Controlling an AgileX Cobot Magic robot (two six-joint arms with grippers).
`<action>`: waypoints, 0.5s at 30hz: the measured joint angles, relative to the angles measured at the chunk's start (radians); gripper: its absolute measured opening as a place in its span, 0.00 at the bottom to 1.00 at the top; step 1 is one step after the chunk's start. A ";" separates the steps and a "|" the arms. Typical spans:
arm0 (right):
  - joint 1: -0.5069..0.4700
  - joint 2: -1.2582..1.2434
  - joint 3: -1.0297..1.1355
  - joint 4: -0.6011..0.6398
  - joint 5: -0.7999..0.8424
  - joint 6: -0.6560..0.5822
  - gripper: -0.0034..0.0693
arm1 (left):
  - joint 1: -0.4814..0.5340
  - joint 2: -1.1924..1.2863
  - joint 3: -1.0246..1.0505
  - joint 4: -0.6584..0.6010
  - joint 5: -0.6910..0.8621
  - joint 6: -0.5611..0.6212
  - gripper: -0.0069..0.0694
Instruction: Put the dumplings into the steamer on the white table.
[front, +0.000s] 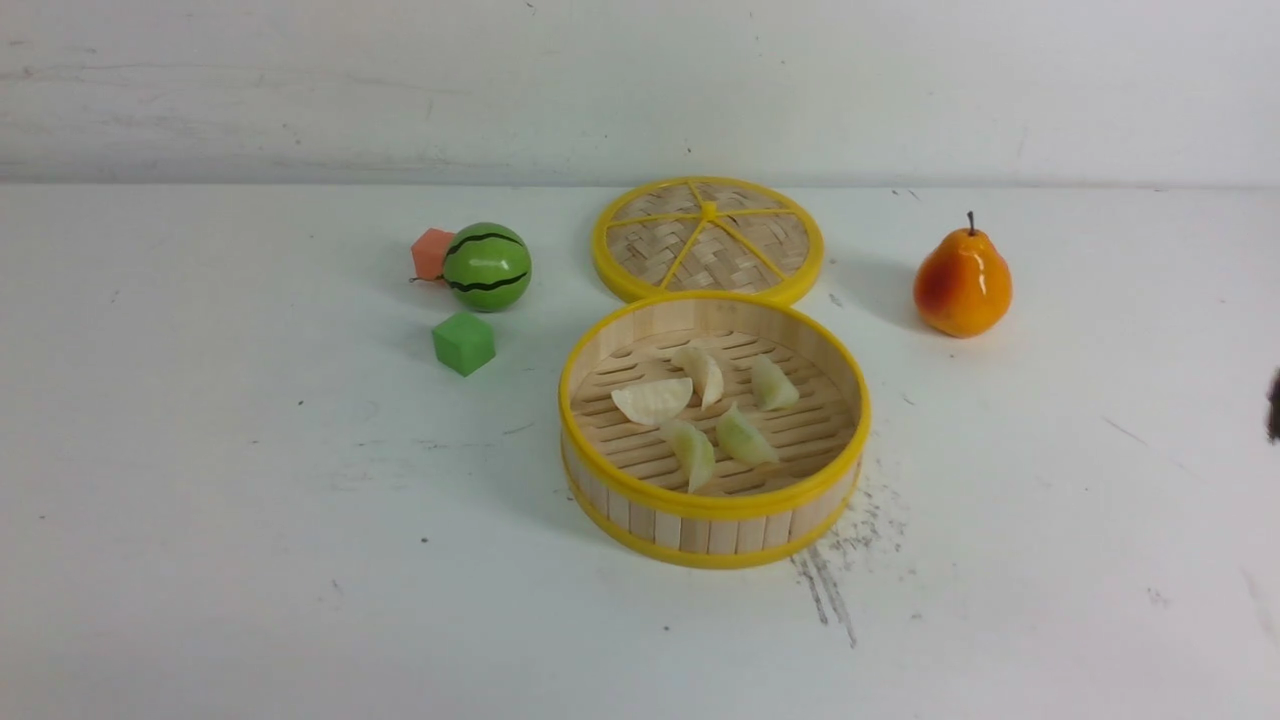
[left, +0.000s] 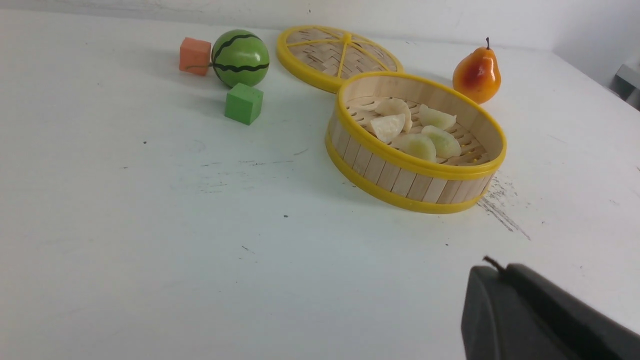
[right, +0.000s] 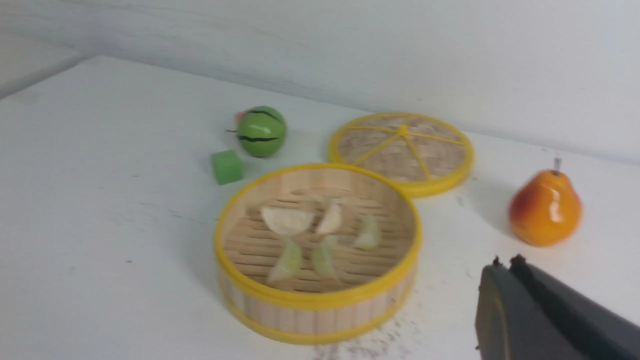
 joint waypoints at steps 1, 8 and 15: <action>-0.051 -0.066 0.067 -0.001 -0.015 0.000 0.04 | 0.000 0.000 0.000 0.000 0.000 0.000 0.07; -0.358 -0.415 0.390 -0.008 -0.032 0.000 0.04 | 0.000 0.000 0.000 0.001 0.000 0.000 0.07; -0.493 -0.518 0.556 -0.008 0.013 0.000 0.04 | 0.000 0.000 0.000 0.001 0.000 0.000 0.07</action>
